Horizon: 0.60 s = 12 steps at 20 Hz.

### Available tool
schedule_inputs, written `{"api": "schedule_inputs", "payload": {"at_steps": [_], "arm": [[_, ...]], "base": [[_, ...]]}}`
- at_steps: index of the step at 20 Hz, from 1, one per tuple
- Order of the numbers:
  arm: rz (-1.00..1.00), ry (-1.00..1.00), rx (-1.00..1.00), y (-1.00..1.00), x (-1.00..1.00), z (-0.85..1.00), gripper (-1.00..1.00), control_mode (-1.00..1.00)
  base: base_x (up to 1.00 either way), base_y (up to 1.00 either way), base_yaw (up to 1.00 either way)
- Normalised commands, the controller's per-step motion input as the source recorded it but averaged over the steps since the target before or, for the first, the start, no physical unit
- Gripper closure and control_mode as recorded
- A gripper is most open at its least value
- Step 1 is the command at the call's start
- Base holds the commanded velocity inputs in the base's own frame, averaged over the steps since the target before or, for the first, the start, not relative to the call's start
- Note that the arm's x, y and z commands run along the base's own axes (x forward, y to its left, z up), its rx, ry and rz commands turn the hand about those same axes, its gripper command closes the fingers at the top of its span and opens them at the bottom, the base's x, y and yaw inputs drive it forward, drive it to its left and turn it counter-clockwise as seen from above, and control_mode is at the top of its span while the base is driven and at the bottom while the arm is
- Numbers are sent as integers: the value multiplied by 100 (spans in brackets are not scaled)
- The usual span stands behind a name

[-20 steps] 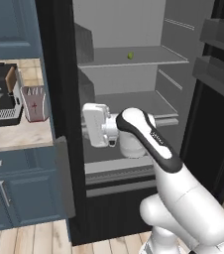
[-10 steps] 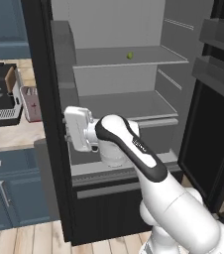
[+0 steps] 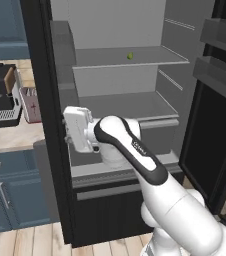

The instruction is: There is a bowl on the dining counter. Grab a lemon wedge from the fridge and place it in the bowl. Then get the liquor bottle and glass cup from the cabinet and place them next to the bowl.

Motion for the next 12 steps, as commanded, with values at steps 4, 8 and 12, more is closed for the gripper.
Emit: {"api": "schedule_inputs", "payload": {"at_steps": [4, 8, 12], "arm": [[-1, -7, -14, -4, -11, -5, -100, -100], [-2, -18, -20, -26, -51, 2, -100, -100], [-5, -10, -24, -38, -53, 4, -100, -100]], "base": [[0, 0, 0], [0, 0, 0], [0, 0, 0]]}}
